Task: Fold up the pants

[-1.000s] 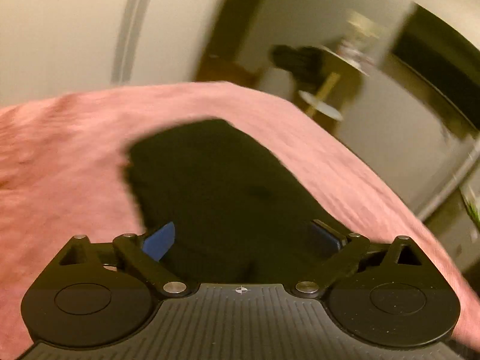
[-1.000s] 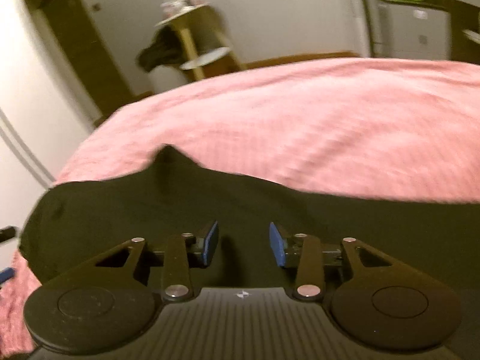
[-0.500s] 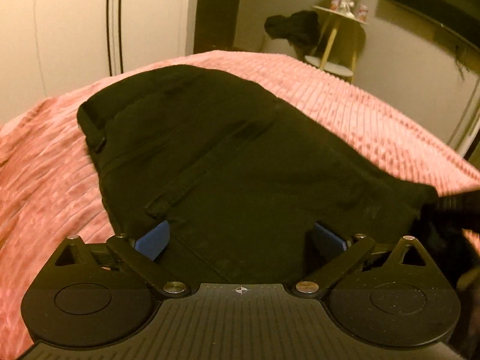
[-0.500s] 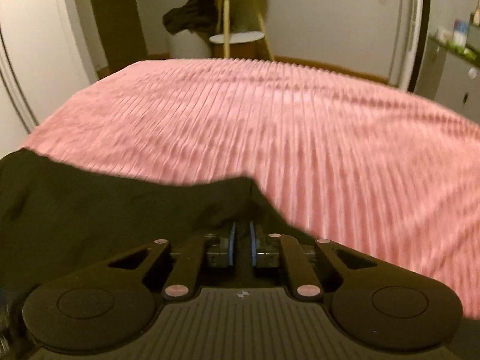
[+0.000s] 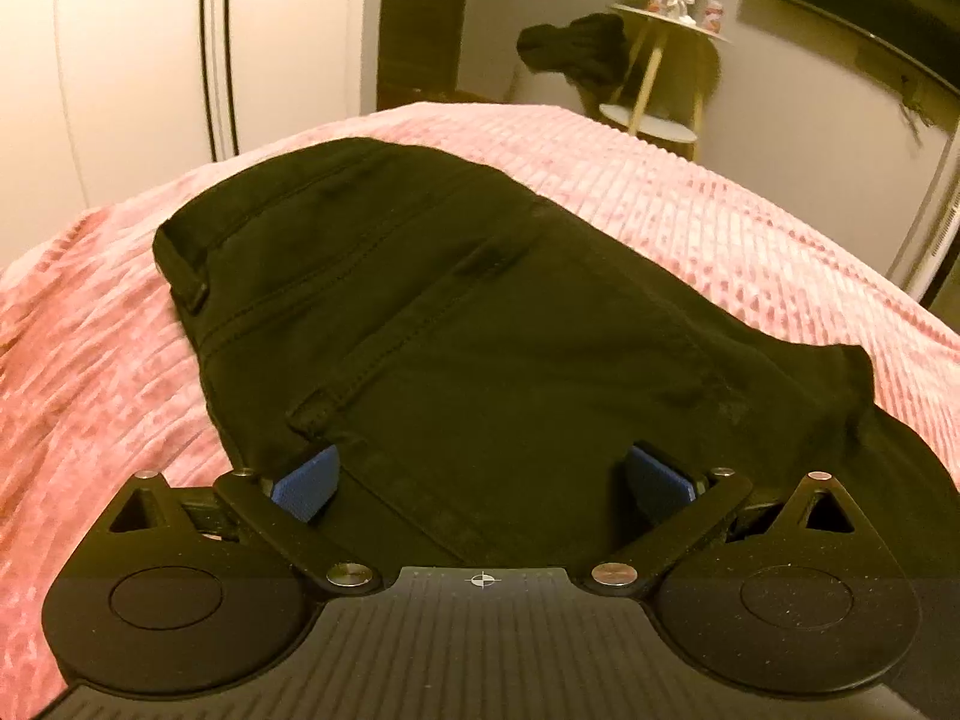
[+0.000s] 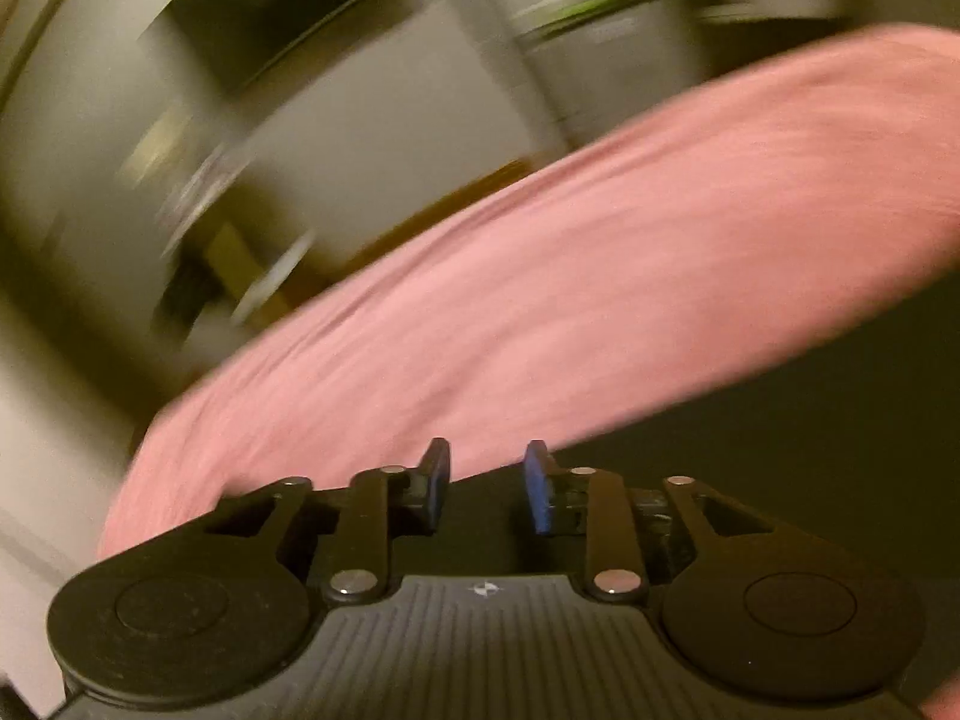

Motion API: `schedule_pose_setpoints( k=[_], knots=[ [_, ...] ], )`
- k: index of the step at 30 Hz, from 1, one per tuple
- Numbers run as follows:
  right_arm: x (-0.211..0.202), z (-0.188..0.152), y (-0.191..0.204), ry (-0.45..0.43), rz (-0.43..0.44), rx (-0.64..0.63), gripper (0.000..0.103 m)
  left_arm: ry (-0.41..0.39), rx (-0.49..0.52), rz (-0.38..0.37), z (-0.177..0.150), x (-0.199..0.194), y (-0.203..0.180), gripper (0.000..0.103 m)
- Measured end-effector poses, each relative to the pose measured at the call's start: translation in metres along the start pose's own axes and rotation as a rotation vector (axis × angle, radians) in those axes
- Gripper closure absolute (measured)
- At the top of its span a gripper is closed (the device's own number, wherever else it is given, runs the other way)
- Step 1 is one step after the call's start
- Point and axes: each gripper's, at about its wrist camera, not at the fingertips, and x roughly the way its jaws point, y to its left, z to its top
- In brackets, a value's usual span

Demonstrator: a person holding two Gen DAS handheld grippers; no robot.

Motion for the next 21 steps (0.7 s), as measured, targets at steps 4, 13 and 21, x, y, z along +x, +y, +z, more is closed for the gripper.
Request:
schedule_pose_setpoints(
  k=[4, 13, 21],
  knots=[
    [-0.076, 0.031, -0.14, -0.13, -0.204, 0.244, 0.066, -0.02, 0.02, -0.001, 0.002, -0.016, -0.003, 0.0],
    [-0.121, 0.044, -0.288, -0.204, -0.135, 0.56, 0.06, -0.029, 0.059, -0.119, 0.003, -0.049, -0.013, 0.0],
    [-0.089, 0.066, -0.309, -0.219, -0.087, 0.57, 0.054, 0.049, 0.163, -0.269, -0.004, -0.067, -0.036, 0.0]
  ],
)
